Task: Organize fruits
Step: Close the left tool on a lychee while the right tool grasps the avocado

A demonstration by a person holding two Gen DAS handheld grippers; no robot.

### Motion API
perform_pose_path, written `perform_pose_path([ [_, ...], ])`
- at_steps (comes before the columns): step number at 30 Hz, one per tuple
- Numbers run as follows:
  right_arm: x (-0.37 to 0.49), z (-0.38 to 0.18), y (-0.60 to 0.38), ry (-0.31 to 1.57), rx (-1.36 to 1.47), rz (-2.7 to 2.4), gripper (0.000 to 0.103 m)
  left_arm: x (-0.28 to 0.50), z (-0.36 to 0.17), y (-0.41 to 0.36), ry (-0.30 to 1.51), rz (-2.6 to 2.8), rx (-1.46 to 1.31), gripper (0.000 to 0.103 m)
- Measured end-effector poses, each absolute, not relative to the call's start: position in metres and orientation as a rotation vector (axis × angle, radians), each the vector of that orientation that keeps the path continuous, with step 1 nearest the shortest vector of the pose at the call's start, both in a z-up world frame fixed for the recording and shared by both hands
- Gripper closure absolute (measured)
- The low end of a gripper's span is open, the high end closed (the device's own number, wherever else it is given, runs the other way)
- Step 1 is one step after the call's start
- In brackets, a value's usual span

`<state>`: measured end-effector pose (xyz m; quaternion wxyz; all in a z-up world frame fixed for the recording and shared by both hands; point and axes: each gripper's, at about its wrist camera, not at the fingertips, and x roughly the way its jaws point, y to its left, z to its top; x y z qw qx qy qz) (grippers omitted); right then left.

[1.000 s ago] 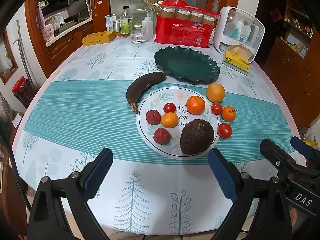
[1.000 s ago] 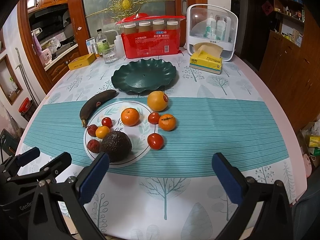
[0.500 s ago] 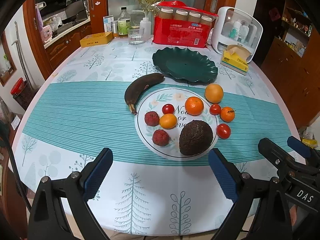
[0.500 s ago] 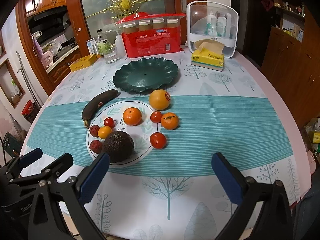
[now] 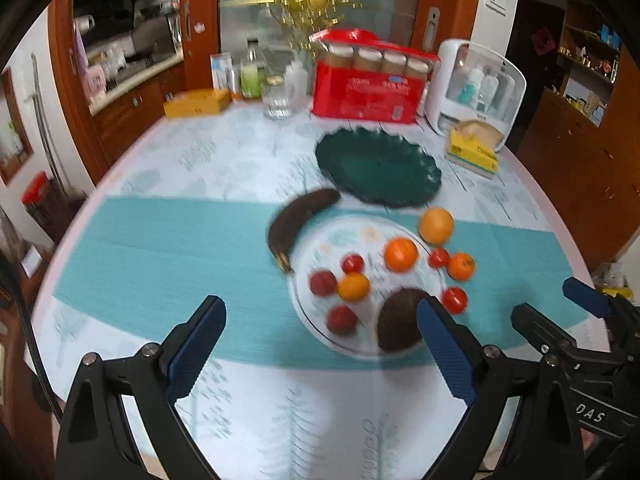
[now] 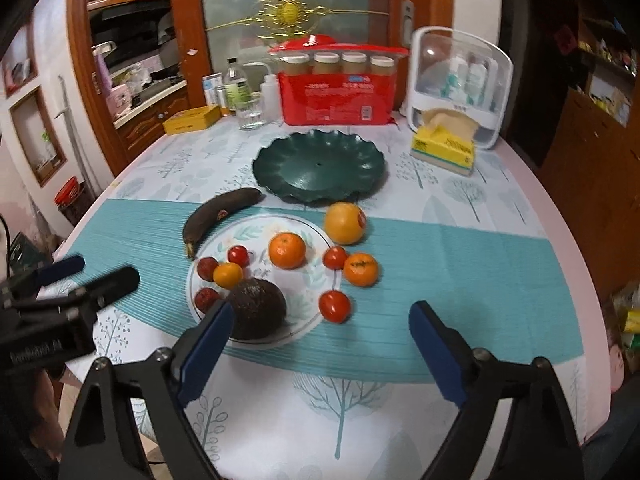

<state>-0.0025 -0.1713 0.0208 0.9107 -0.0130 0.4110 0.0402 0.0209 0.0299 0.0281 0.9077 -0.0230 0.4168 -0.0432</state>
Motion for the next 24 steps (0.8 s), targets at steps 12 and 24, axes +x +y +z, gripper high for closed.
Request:
perform_pose_path([
  [12, 0.024, 0.034, -0.149, 0.828, -0.097, 0.178, 0.020, 0.050, 0.031, 0.057, 0.818, -0.040, 0.000, 0.007],
  [24, 0.043, -0.044, -0.141, 1.014, 0.014, 0.262, 0.024, 0.058, -0.053, 0.049, 0.918, -0.090, 0.037, 0.007],
])
